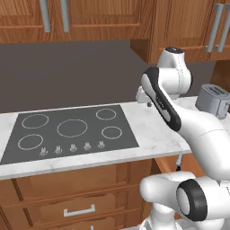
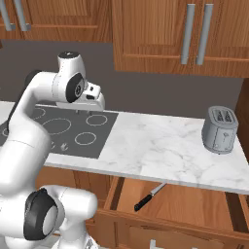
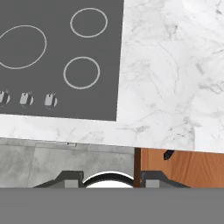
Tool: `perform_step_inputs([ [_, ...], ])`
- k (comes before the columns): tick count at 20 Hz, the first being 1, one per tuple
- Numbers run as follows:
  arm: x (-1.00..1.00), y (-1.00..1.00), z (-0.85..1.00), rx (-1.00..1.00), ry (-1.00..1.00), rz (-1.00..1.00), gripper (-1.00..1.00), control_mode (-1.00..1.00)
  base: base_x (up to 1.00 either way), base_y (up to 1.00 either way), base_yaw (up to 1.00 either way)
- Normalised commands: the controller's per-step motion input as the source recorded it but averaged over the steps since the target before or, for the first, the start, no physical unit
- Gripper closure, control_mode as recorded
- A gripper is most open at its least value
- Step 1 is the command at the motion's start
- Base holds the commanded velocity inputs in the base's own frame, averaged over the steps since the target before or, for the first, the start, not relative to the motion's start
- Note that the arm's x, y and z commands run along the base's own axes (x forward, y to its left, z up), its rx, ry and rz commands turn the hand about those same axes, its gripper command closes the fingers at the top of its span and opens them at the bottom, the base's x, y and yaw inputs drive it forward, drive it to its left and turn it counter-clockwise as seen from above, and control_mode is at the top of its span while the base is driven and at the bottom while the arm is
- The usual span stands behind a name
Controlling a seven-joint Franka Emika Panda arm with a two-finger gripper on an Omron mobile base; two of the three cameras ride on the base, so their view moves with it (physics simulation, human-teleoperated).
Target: Pick up the knife from the drawer and place it on the cutting board. Then place the meat from the plate to the cutting board.
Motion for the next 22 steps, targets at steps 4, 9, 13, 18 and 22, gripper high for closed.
perform_step_inputs([
  [4, 0.0, 0.0, 0.0, 0.0, 0.0, 0.0, -1.0, 1.0, 0.0, 0.0, 0.0],
  [9, 0.0, 0.0, 0.0, 0.0, 0.0, 0.0, -1.0, 1.0, -0.33, 0.0, -0.02],
  [13, 0.0, 0.0, 0.0, 0.0, 0.0, 0.0, -1.0, 1.0, -1.0, 0.01, -0.29],
  [18, 0.0, 0.0, 0.0, 0.0, 0.0, 0.0, -1.0, 1.0, -0.9, 0.3, -0.65],
  [22, 0.0, 0.0, 0.0, 0.0, 0.0, 0.0, -1.0, 1.0, -0.29, 0.42, -0.83],
])
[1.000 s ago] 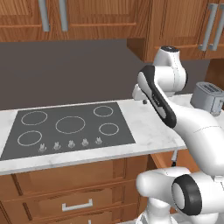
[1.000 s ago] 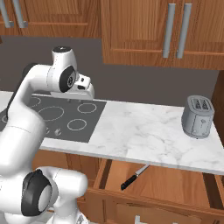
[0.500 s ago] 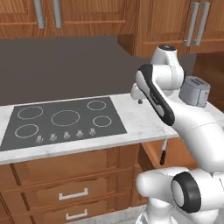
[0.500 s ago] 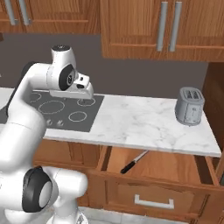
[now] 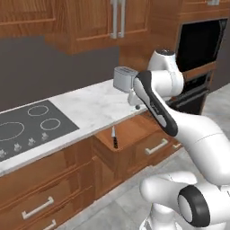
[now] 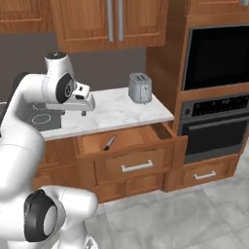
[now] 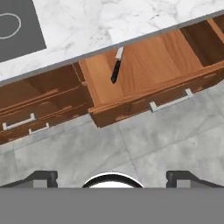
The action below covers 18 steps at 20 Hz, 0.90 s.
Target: Pick up the knife from the drawer and place it on the cutting board. Then place the meat from the plate to the cutting board.
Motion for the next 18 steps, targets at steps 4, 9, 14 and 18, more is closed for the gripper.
perform_step_inputs([
  [4, 0.0, 0.0, 0.0, 0.0, 0.0, 0.0, -1.0, 1.0, -0.13, 0.47, -0.83],
  [9, 0.0, 0.0, 0.0, 0.0, 0.0, 0.0, -1.0, 1.0, -0.09, 0.5, -0.83],
  [14, 0.0, 0.0, 0.0, 0.0, 0.0, 0.0, -1.0, 1.0, -0.18, 0.56, -0.8],
  [18, 0.0, 0.0, 0.0, 0.0, 0.0, 0.0, -1.0, 1.0, -0.32, 0.72, -0.73],
])
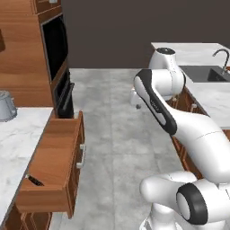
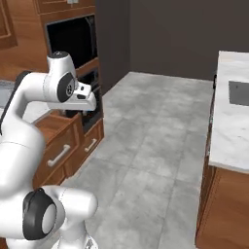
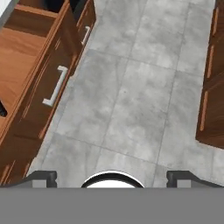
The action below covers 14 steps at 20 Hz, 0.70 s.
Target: Pick up the knife from the drawer and place it on the cutting board. Then place the meat from the plate to the cutting board.
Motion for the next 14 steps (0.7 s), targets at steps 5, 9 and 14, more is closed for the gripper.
perform_step_inputs([
  [5, 0.0, 0.0, 0.0, 0.0, 0.0, 0.0, -1.0, 1.0, -0.33, 0.97, -0.48],
  [9, 0.0, 0.0, 0.0, 0.0, 0.0, 0.0, -1.0, 1.0, -0.11, 1.0, -0.3],
  [14, 0.0, 0.0, 0.0, 0.0, 0.0, 0.0, -1.0, 1.0, 0.0, 0.91, -0.25],
])
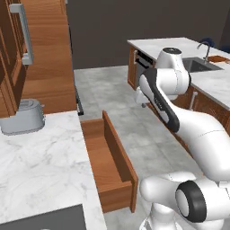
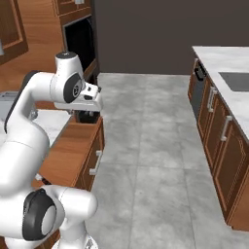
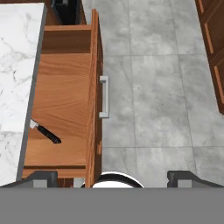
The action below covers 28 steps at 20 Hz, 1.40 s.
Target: Pick up the knife from the drawer and place it on the cutting board. Then place the meat from the plate to the cutting board.
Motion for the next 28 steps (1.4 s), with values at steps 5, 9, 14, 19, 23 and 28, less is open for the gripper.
perform_step_inputs([
  [5, 0.0, 0.0, 0.0, 0.0, 0.0, 0.0, -1.0, 1.0, 0.0, 0.39, -0.09],
  [9, 0.0, 0.0, 0.0, 0.0, 0.0, 0.0, -1.0, 1.0, 0.0, 0.14, 0.0],
  [14, 0.0, 0.0, 0.0, 0.0, 0.0, 0.0, -1.0, 1.0, 0.0, 0.0, 0.0],
  [19, 0.0, 0.0, 0.0, 0.0, 0.0, 0.0, -1.0, 1.0, 0.13, 0.0, 0.0],
  [23, 0.0, 0.0, 0.0, 0.0, 0.0, 0.0, -1.0, 1.0, 0.35, 0.0, 0.01],
  [28, 0.0, 0.0, 0.0, 0.0, 0.0, 0.0, -1.0, 1.0, 0.34, 0.0, 0.04],
])
